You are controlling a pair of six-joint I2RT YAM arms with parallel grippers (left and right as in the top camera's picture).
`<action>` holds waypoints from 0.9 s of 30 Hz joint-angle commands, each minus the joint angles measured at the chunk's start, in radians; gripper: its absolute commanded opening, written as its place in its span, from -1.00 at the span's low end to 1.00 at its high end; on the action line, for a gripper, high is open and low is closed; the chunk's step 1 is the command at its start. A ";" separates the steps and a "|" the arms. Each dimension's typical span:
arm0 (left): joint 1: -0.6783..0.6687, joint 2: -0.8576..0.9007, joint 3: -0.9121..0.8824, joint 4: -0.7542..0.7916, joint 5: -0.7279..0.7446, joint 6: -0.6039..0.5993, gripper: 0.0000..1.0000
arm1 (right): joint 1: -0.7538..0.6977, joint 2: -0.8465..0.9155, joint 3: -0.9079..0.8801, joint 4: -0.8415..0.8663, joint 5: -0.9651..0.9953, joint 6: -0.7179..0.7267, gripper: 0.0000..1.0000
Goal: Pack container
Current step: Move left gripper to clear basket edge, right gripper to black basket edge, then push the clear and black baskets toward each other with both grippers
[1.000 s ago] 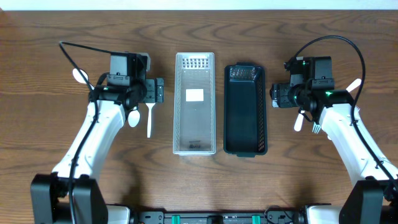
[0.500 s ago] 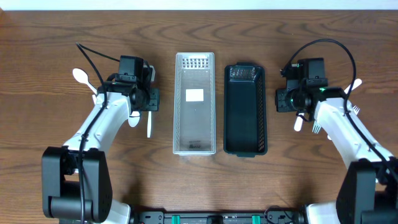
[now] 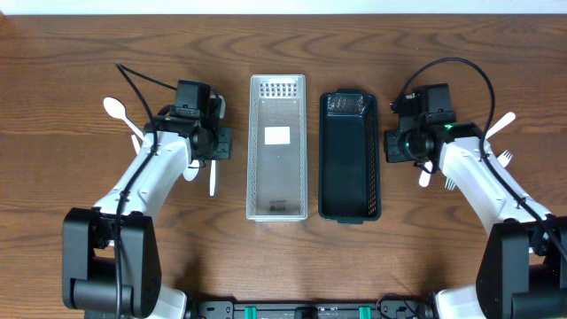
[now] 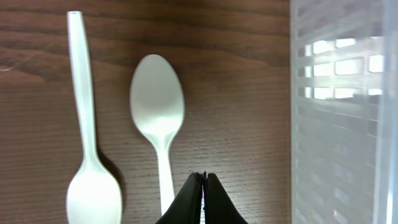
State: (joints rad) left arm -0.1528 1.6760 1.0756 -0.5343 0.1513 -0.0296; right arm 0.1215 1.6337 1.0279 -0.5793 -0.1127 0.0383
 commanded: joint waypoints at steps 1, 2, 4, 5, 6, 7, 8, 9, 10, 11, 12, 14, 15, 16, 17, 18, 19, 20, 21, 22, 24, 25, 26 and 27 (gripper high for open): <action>-0.028 0.004 0.014 -0.004 0.003 -0.013 -0.88 | 0.024 0.010 0.020 0.000 -0.004 0.010 -0.95; -0.038 0.004 0.014 -0.004 0.003 -0.013 -0.88 | 0.028 0.010 0.020 0.000 -0.012 0.010 -0.95; -0.058 0.004 0.014 -0.004 0.003 -0.013 -0.88 | 0.033 0.010 0.020 0.000 -0.031 0.010 -0.95; -0.068 0.004 0.014 -0.004 0.003 -0.013 -0.88 | 0.035 0.010 0.020 0.001 -0.038 0.010 -0.96; -0.077 0.004 0.014 -0.004 0.003 -0.013 -0.88 | 0.036 0.010 0.020 0.002 -0.043 0.010 -0.94; -0.086 0.004 0.014 -0.004 0.003 -0.013 -0.88 | 0.037 0.010 0.020 0.003 -0.053 0.010 -0.94; -0.096 0.004 0.014 -0.004 0.003 -0.013 -0.88 | 0.037 0.010 0.020 0.003 -0.066 0.010 -0.95; -0.101 0.004 0.014 -0.004 0.003 -0.013 -0.88 | 0.037 0.009 0.020 0.003 -0.081 0.010 -0.95; -0.108 0.004 0.014 -0.004 0.003 -0.013 -0.88 | 0.037 0.009 0.020 0.003 -0.100 0.010 -0.95; -0.115 0.004 0.014 -0.004 0.003 -0.013 -0.88 | 0.037 0.009 0.020 0.003 -0.122 0.010 -0.95; -0.119 0.004 0.014 -0.004 0.003 -0.013 -0.88 | 0.037 0.010 0.020 0.003 -0.142 0.009 -0.96; -0.127 0.004 0.014 -0.004 0.003 -0.013 -0.88 | 0.037 0.010 0.020 0.003 -0.174 0.009 -0.96; -0.130 0.004 0.014 -0.004 0.003 -0.013 -0.88 | 0.037 0.009 0.020 0.004 -0.184 0.009 -0.97; -0.134 0.003 0.014 -0.004 0.003 -0.013 -0.88 | 0.037 0.009 0.020 0.004 -0.189 0.009 -0.97; -0.137 0.004 0.014 -0.004 0.003 -0.013 -0.88 | 0.037 0.010 0.020 0.004 -0.194 0.009 -0.97; -0.142 0.004 0.014 -0.004 0.003 -0.013 -0.88 | 0.037 0.010 0.020 0.004 -0.200 0.009 -0.97; -0.146 0.004 0.014 -0.004 0.008 -0.013 -0.88 | 0.037 0.009 0.020 0.004 -0.208 0.008 -0.97; -0.150 0.003 0.014 -0.004 0.021 -0.012 -0.88 | 0.037 0.009 0.020 0.004 -0.214 0.009 -0.97; -0.153 0.004 0.014 -0.003 0.029 -0.012 -0.88 | 0.037 0.009 0.020 0.004 -0.214 0.009 -0.98; -0.156 0.003 0.014 -0.004 0.039 -0.013 -0.88 | 0.037 0.009 0.020 0.004 -0.214 0.009 -0.98; -0.163 0.004 0.014 -0.003 0.044 -0.013 -0.89 | 0.037 0.009 0.020 0.005 -0.214 0.009 -0.98; -0.166 0.004 0.014 -0.004 0.044 -0.013 -0.88 | 0.037 0.010 0.020 0.007 -0.219 0.009 -0.97; -0.168 0.003 0.014 -0.003 0.044 -0.013 -0.88 | 0.037 0.010 0.020 0.008 -0.222 0.009 -0.97; -0.172 0.003 0.014 -0.004 0.044 -0.013 -0.88 | 0.037 0.009 0.020 0.010 -0.227 0.009 -0.97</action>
State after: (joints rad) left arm -0.3141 1.6760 1.0756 -0.5350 0.1780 -0.0299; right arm 0.1516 1.6337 1.0279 -0.5747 -0.3035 0.0410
